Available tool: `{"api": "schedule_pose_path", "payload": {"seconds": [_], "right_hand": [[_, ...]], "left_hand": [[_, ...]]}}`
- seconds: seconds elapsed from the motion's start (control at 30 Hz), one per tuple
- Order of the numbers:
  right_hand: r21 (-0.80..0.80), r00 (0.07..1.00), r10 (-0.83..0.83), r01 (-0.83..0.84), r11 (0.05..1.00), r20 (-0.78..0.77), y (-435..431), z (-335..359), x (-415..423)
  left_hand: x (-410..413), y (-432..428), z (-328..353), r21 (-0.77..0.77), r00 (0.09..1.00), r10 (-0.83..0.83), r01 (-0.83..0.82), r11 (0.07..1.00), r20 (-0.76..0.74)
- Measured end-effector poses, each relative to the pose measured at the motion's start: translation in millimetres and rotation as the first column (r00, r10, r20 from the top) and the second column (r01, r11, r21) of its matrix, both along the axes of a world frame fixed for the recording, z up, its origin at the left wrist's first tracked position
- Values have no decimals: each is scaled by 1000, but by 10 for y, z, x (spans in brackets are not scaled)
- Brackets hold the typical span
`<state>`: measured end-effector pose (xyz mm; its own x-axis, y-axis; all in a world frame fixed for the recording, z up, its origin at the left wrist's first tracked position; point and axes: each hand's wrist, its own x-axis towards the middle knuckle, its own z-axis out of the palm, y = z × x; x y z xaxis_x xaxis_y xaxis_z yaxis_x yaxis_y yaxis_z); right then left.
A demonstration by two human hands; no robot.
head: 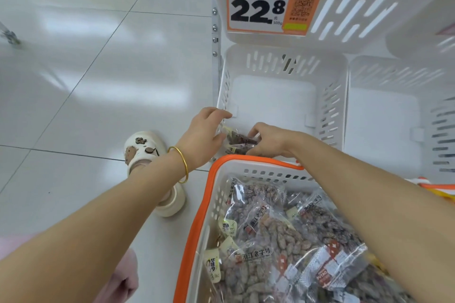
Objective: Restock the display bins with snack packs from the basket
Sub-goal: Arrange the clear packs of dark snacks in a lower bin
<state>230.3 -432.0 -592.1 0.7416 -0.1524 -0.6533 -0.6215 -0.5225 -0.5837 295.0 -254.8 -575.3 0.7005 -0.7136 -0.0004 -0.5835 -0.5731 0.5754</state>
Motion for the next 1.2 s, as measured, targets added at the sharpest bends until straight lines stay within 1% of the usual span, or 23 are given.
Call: {"api": "schedule_pose_path", "payload": {"seconds": [0.07, 0.13, 0.2, 0.33, 0.43, 0.5, 0.57, 0.63, 0.67, 0.73, 0.8, 0.97, 1.03, 1.1, 1.2], "right_hand": [[17, 997, -69, 69, 997, 46, -9, -23, 0], [-7, 992, -79, 80, 997, 102, -10, -40, 4], [-24, 990, -70, 73, 997, 122, 2, -29, 7], [-66, 1000, 17, -16, 998, 12, -1, 38, -1], [-52, 1000, 29, -29, 998, 7, -53, 123, -59], [-145, 993, 59, -44, 988, 99, -101, 218, -162], [-305, 966, 97, -19, 952, 241, -152, 325, -347], [-397, 935, 124, 19, 918, 333, -186, 406, -619], [-422, 925, 160, 0, 907, 344, -181, 434, -775], [-455, 912, 284, -127, 881, 296, -135, 447, -1040], [-450, 896, 355, -210, 868, 267, -115, 431, -1166], [-458, 917, 349, -231, 858, 192, -13, 549, -1162], [-460, 914, 359, -242, 854, 187, 80, 539, -1200], [-457, 914, 357, -238, 857, 194, 149, 523, -1257], [-455, 919, 346, -230, 860, 190, 184, 559, -1353]], "left_hand": [[-12, 19, 7, 11, 1000, 1, -1, 1000, 2], [-23, 36, 22, 14, 1000, 4, -4, 1000, -3], [-40, 44, 44, 16, 1000, 0, 0, 1000, -5], [-106, 68, 96, 7, 1000, 4, -4, 1000, -12], [-185, 60, 160, -43, 1000, 29, -29, 999, -13], [-282, 27, 214, -73, 999, 33, -33, 997, -4], [-426, -8, 249, -74, 1000, -12, 13, 997, 16], [-577, -17, 254, -5, 995, -76, 76, 997, 62], [-632, -9, 248, 34, 992, -87, 84, 996, 89], [-709, 8, 244, 70, 990, -58, 49, 996, 132], [-787, 10, 261, 63, 990, -9, 0, 998, 141], [-1053, 92, 261, 90, 984, 103, -117, 989, 147], [-1103, 190, 243, 96, 978, 136, -153, 984, 160], [-1134, 261, 253, 111, 973, 148, -170, 979, 177], [-1207, 259, 298, 151, 975, 123, -152, 977, 185]]}}
